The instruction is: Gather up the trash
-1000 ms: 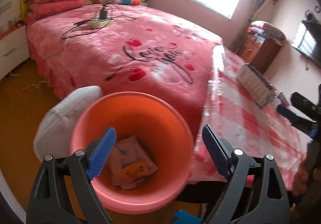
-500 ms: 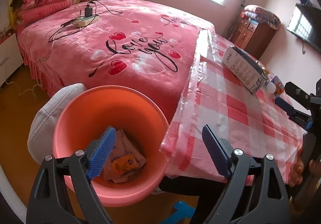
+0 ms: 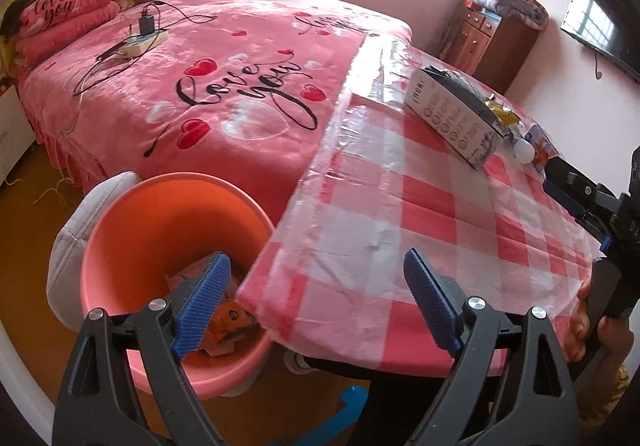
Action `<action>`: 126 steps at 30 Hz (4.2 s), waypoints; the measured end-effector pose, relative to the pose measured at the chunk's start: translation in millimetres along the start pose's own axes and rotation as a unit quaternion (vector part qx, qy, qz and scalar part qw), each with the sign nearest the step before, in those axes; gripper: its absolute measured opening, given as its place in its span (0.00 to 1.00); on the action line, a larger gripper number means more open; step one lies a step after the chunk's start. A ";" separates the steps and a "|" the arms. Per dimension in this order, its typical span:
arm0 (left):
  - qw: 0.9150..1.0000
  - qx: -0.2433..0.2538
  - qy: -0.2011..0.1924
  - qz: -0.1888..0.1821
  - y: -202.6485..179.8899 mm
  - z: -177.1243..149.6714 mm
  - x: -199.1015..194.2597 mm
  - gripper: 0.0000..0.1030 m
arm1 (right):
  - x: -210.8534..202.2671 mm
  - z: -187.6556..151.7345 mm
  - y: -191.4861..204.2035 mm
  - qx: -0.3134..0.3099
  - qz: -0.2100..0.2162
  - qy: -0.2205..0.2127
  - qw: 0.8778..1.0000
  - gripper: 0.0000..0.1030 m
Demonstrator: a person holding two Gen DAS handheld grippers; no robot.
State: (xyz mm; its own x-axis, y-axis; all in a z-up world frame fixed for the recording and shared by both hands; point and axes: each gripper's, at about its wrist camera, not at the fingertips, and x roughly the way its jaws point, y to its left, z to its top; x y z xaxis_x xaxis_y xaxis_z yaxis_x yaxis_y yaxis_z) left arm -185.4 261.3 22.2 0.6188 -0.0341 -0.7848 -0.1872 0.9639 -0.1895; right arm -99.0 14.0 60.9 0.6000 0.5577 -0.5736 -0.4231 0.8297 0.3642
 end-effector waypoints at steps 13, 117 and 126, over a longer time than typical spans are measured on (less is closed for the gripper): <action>0.999 0.033 0.003 0.005 -38.5 7.8 5.9 0.90 | -7.3 2.3 -31.8 0.000 -0.053 -0.011 0.999 0.92; 0.991 0.099 0.091 0.001 -387.6 230.9 258.7 0.76 | -87.5 13.5 -242.7 0.212 -0.118 -0.090 0.966 0.92; 0.978 0.182 0.102 0.002 -405.7 207.3 253.5 0.66 | -78.2 12.8 -246.7 0.209 -0.122 -0.060 0.968 0.92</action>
State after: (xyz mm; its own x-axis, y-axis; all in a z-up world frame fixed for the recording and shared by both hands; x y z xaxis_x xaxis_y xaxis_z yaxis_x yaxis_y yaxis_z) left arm 205.5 -83.7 22.4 0.4468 -0.0454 -0.8935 0.1169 0.9931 0.0080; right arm -32.8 -234.0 25.3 0.7323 0.3213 -0.6004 0.0390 0.8605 0.5080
